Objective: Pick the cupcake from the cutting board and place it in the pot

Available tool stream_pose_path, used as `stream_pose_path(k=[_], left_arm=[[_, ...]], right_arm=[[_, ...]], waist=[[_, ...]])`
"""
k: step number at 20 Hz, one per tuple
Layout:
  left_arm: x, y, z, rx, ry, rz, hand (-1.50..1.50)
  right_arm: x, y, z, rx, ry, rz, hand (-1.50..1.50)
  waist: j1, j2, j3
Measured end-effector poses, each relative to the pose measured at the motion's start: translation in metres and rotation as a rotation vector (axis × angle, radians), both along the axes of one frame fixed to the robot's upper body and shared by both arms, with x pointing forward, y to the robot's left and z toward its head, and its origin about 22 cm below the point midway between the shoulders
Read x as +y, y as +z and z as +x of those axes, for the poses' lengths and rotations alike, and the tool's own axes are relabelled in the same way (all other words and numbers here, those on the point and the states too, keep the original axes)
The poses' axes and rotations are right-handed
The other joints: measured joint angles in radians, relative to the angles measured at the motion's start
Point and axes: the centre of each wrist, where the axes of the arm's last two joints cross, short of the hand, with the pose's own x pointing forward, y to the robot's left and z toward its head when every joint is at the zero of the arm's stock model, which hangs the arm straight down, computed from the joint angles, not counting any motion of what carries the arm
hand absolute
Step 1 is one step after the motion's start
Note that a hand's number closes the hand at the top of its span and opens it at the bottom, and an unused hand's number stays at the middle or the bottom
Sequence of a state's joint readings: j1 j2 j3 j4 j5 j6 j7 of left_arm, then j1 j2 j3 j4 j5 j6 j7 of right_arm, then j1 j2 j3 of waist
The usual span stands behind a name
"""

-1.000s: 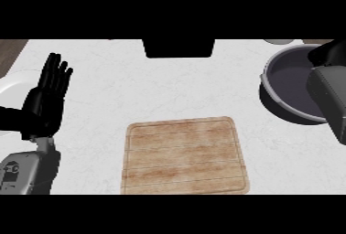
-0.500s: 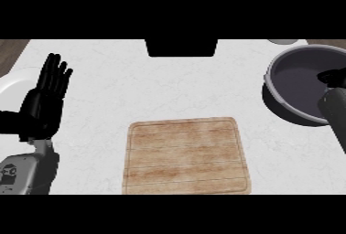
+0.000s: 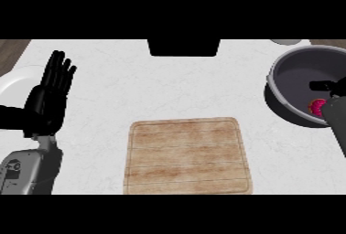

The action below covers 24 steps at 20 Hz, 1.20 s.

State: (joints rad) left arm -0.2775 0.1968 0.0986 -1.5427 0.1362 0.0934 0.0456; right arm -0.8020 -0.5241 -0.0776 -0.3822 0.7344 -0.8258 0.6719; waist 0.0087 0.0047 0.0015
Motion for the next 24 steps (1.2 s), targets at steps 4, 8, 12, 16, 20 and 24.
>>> stream_pose_path(k=[4, 8, 12, 16, 20, 24], left_arm=[[0.0, 0.002, -0.001, 0.004, 0.004, 0.003, 0.0], [0.007, 0.002, -0.002, 0.004, 0.008, 0.008, 0.0], [0.005, -0.003, -0.003, 0.014, 0.016, 0.004, 0.0], [0.007, -0.004, -0.008, 0.018, 0.028, 0.0, 0.0], [0.01, -0.007, -0.006, 0.015, 0.043, 0.004, 0.0], [0.007, -0.009, -0.007, 0.015, 0.04, 0.004, 0.0]], right_arm=[[0.005, 0.011, 0.004, -0.149, 0.032, -0.008, -1.5], [0.001, 0.021, 0.002, -0.3, -0.005, 0.028, -1.5], [-0.005, 0.026, -0.007, -0.446, -0.041, 0.05, -1.5], [-0.011, 0.024, -0.025, -0.542, -0.058, 0.034, -1.5], [-0.018, 0.019, -0.056, -0.627, -0.073, 0.015, -1.5], [-0.029, 0.015, -0.096, -0.689, -0.093, -0.005, -1.5]], waist=[[-0.001, -0.002, 0.0], [-0.005, -0.003, 0.0], [-0.014, -0.006, -0.001], [-0.022, -0.011, -0.002], [-0.033, -0.012, -0.002], [-0.032, -0.011, -0.002]])
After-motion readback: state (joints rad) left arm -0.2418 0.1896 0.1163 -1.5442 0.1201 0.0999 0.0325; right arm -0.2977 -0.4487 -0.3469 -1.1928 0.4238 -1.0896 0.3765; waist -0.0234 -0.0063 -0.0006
